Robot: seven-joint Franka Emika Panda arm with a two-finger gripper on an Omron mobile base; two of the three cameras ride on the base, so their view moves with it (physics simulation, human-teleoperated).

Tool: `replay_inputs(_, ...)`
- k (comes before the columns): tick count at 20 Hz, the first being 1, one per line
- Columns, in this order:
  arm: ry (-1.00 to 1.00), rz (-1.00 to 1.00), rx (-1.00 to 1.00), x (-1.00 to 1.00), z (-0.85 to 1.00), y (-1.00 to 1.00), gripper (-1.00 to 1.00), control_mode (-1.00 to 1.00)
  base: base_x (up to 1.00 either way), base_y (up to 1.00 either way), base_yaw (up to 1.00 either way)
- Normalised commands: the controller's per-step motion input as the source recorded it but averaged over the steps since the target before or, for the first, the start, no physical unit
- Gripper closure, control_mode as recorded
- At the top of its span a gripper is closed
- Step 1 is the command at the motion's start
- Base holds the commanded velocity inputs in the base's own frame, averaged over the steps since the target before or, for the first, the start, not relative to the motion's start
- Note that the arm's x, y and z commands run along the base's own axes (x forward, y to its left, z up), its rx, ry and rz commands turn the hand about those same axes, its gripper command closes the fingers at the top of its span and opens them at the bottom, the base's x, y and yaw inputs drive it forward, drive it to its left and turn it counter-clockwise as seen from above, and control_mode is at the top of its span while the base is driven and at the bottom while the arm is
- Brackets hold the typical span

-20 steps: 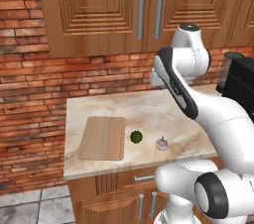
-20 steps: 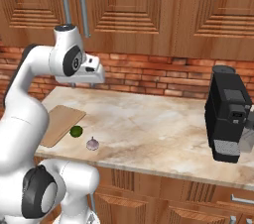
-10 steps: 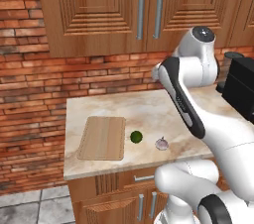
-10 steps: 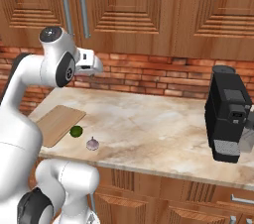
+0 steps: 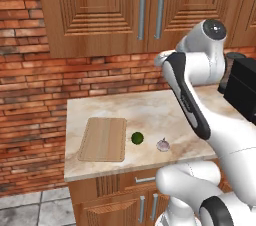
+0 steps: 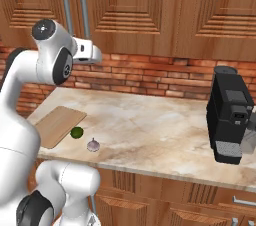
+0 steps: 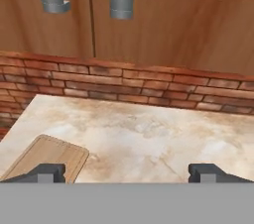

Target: Open the cabinet. Place the bowl and condiment on the counter. Then place the lime and garlic on the cutting board.

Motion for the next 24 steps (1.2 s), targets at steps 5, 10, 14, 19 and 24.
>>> replay_inputs(5, -0.11, -0.04, 0.01, 0.2, 0.46, 0.16, -1.0, -1.0, 0.0, 0.0, 0.0)
replay_inputs(10, -0.08, -0.03, 0.0, 0.28, 0.18, 0.13, -1.0, -1.0, 0.0, 0.0, 0.0)
replay_inputs(14, -0.1, 0.0, 0.0, 0.39, 0.14, 0.0, -1.0, -1.0, 0.0, 0.0, 0.0)
replay_inputs(19, -0.15, 0.0, 0.0, 0.32, 0.21, 0.0, -1.0, -1.0, 0.0, 0.0, 0.0)
replay_inputs(24, -0.08, 0.0, 0.0, 0.42, 0.04, -0.01, -1.0, -1.0, 0.0, 0.0, 0.0)
